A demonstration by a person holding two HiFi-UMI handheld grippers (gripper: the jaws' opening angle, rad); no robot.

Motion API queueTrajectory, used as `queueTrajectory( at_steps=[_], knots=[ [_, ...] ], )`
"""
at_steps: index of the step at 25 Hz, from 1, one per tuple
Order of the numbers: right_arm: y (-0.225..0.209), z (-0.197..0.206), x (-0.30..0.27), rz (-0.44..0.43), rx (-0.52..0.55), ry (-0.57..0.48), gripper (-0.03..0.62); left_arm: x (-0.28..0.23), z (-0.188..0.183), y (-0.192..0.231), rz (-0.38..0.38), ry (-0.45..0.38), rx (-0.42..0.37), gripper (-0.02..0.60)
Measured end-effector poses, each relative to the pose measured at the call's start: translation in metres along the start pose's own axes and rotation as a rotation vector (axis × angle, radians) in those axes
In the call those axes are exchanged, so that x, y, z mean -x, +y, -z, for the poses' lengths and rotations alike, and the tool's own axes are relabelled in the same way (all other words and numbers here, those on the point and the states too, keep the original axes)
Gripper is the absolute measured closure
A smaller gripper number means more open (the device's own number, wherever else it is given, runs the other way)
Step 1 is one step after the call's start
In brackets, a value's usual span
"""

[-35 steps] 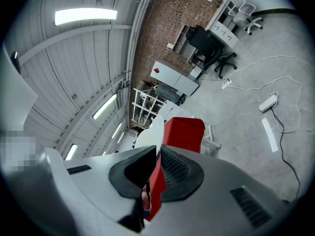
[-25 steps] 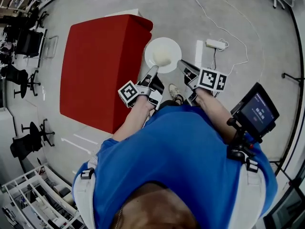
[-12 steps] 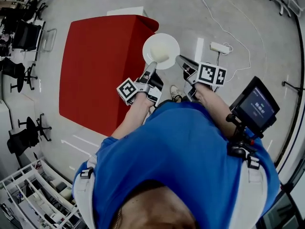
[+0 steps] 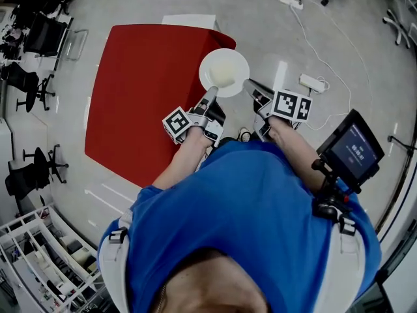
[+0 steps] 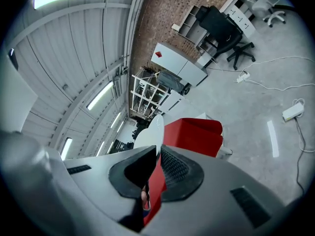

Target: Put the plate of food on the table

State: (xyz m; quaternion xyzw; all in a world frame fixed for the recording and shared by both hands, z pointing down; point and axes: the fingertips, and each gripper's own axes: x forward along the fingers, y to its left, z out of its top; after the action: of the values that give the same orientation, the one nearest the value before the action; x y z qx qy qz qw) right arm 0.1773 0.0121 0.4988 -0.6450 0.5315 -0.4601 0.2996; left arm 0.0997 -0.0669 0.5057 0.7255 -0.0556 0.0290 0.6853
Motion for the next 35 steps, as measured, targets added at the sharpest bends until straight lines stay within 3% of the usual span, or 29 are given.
queueTrajectory(
  at_steps=[6,13,19,25,31,35],
  knots=[
    [0.003,-0.016,-0.087,-0.028,0.009,0.063,0.563,-0.012,-0.079,0.019,-0.025,-0.069,0.007,0.566],
    [0.02,0.002,-0.095,-0.06,0.017,0.131,0.563,0.015,-0.084,0.013,-0.026,-0.147,0.015,0.566],
    [0.015,-0.015,-0.16,-0.094,0.032,0.203,0.563,0.0,-0.138,0.034,-0.054,-0.229,0.022,0.566],
    [0.027,-0.001,-0.159,-0.121,0.055,0.258,0.563,0.024,-0.133,0.034,-0.064,-0.296,0.029,0.566],
    [0.041,-0.05,-0.259,-0.162,0.079,0.369,0.563,-0.016,-0.224,0.025,-0.072,-0.408,0.035,0.566],
    [0.05,-0.037,-0.254,-0.185,0.095,0.413,0.563,0.004,-0.217,0.027,-0.081,-0.459,0.039,0.565]
  ],
)
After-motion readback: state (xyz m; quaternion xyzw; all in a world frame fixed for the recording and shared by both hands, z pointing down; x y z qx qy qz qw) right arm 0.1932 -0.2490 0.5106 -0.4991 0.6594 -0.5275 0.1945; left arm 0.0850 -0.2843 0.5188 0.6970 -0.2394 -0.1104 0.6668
